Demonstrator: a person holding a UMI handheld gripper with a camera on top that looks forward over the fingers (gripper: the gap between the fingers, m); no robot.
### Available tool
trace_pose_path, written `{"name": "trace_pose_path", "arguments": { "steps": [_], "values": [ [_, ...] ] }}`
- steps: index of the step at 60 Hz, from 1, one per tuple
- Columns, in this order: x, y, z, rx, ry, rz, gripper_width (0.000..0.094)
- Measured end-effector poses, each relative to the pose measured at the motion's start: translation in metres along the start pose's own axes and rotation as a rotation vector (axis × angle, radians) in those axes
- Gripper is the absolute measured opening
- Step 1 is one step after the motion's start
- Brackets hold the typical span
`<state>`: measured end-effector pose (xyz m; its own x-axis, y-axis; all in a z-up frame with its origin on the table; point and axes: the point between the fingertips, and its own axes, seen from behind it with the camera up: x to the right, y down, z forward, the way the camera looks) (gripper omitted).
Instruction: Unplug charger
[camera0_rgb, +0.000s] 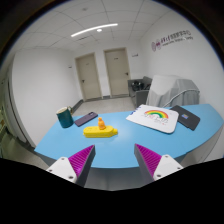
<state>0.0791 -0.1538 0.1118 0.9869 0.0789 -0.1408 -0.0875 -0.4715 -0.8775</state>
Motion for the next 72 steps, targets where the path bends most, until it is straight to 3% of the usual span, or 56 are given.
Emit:
{"name": "trace_pose_path", "arguments": {
  "steps": [9,23,24,26,27,29,30,34,35,36,37,38,41,51,56,62,68,72],
  "values": [
    [-0.041,-0.015,0.075,0.004,-0.022,-0.031,0.0798],
    [-0.068,-0.032,0.200,0.009,0.035,-0.024,0.0740],
    [-0.067,-0.034,0.206,0.015,0.043,-0.025,0.0773],
    [-0.064,-0.037,0.218,0.023,0.064,-0.029,0.0646],
    [-0.062,-0.038,0.223,0.023,0.076,-0.031,0.0664],
    [-0.059,-0.038,0.235,0.021,0.097,-0.031,0.0572],
    [-0.057,-0.037,0.239,0.019,0.101,-0.031,0.0480],
    [-0.057,-0.026,0.255,-0.018,0.101,-0.020,0.0364],
    [-0.056,-0.024,0.256,-0.018,0.102,-0.023,0.0346],
    [-0.054,-0.027,0.258,-0.002,0.109,-0.037,0.0393],
    [-0.051,-0.026,0.259,0.005,0.123,-0.055,0.0343],
    [-0.050,-0.027,0.259,0.017,0.132,-0.075,0.0232],
    [-0.051,-0.028,0.259,0.043,0.138,-0.080,0.0219],
    [-0.050,-0.028,0.262,0.014,0.133,-0.074,0.0077],
    [-0.051,-0.031,0.258,-0.004,0.135,-0.074,0.0060],
    [-0.062,-0.130,0.219,0.220,0.130,-0.112,0.0057],
    [-0.039,-0.181,0.188,0.255,0.195,-0.166,0.0057],
    [-0.019,-0.180,0.177,0.206,0.224,-0.156,0.0057]
  ]
}}
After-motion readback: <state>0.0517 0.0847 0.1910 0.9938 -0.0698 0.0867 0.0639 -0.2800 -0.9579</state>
